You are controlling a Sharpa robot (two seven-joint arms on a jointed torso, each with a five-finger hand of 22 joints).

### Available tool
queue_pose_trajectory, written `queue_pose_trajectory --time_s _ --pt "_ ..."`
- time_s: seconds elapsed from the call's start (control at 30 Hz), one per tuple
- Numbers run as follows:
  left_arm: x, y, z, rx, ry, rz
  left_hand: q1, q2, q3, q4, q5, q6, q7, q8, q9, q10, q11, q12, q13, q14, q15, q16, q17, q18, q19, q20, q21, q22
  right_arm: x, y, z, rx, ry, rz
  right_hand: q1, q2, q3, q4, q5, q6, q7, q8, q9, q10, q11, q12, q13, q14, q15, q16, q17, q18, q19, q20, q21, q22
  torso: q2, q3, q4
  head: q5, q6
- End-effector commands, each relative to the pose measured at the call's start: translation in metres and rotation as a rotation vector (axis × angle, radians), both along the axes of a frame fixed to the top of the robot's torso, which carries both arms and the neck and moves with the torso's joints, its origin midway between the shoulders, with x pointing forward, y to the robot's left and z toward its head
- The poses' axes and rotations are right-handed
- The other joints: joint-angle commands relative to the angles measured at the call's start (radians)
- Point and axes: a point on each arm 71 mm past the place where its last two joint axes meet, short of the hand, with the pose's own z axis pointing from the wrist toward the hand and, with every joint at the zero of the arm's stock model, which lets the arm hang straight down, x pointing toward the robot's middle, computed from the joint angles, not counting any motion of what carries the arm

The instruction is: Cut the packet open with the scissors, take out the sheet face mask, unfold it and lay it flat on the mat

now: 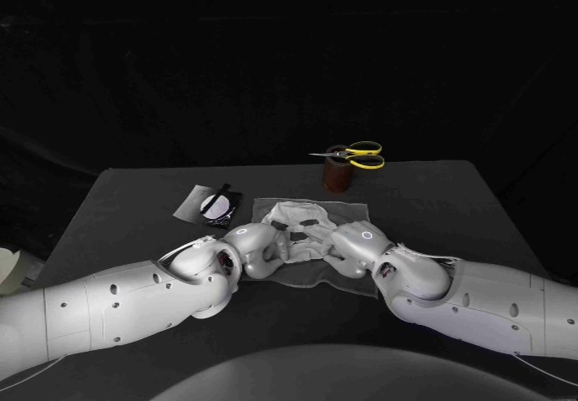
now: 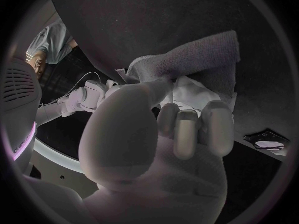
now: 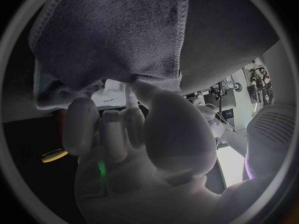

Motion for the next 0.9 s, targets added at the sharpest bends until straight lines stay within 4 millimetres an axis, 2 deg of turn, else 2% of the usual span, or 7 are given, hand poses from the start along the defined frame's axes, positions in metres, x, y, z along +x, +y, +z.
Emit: queue_pose_trajectory --time_s 0.03,0.23,0.5,0.9 --pt "-0.003 -0.002 0.004 -0.072 0.0 -0.015 -0.012 0.001 0.01 -0.004 0.003 -0.004 -0.001 0.005 0.027 0.009 0.0 0.006 0.002 0.094 -0.004 0.001 0.218 -0.015 0.004 0.001 0.003 0.071 -0.001 -0.005 -0.002 -0.02 -0.006 -0.016 -0.006 0.007 0.007 0.001 0.003 0.013 -0.012 0.043 0.045 0.078 -0.008 0.006 0.184 0.116 -0.026 0.004 0.229 -0.014 0.007 -0.003 0.005 0.181 0.0 -0.0002 -0.0001 -0.001 0.0" --pt "-0.007 0.0 0.004 -0.081 0.037 -0.035 -0.023 -0.003 0.02 -0.015 0.003 -0.002 -0.003 0.011 0.03 0.011 -0.001 0.007 0.006 0.093 -0.006 0.001 0.217 -0.015 0.004 0.001 0.003 0.071 -0.004 -0.005 -0.002 -0.029 0.009 -0.003 -0.015 0.003 0.017 0.006 0.003 0.013 -0.017 0.059 0.062 0.079 -0.011 0.009 0.187 0.117 -0.028 0.006 0.232 -0.014 0.006 -0.005 0.006 0.181 -0.001 0.0001 0.0001 -0.002 0.0" --pt "-0.009 0.008 -0.004 0.001 0.128 -0.044 -0.028 -0.005 0.026 -0.022 0.003 -0.002 -0.005 0.014 0.031 0.01 -0.003 0.005 0.004 0.093 -0.007 0.0 0.215 -0.014 0.002 0.0 0.002 0.068 -0.011 -0.008 -0.002 -0.038 0.038 0.005 -0.023 0.002 0.027 0.011 0.003 0.007 -0.02 0.075 0.08 0.08 -0.014 0.012 0.19 0.117 -0.03 0.008 0.233 -0.014 0.005 -0.006 0.005 0.181 0.0 0.0 -0.0011 -0.004 0.0" --pt "-0.009 0.015 -0.011 0.083 0.178 -0.04 -0.034 -0.006 0.028 -0.024 0.003 -0.003 -0.005 0.015 0.031 0.003 -0.003 -0.001 -0.008 0.093 -0.007 0.0 0.215 -0.013 0.0 0.0 0.0 0.066 -0.019 -0.008 -0.002 -0.054 0.09 0.017 -0.025 0.0 0.03 0.012 0.003 0.004 -0.02 0.079 0.087 0.08 -0.014 0.013 0.19 0.117 -0.031 0.007 0.232 -0.014 0.005 -0.007 0.005 0.181 0.0 0.0 -0.0008 -0.005 0.0"
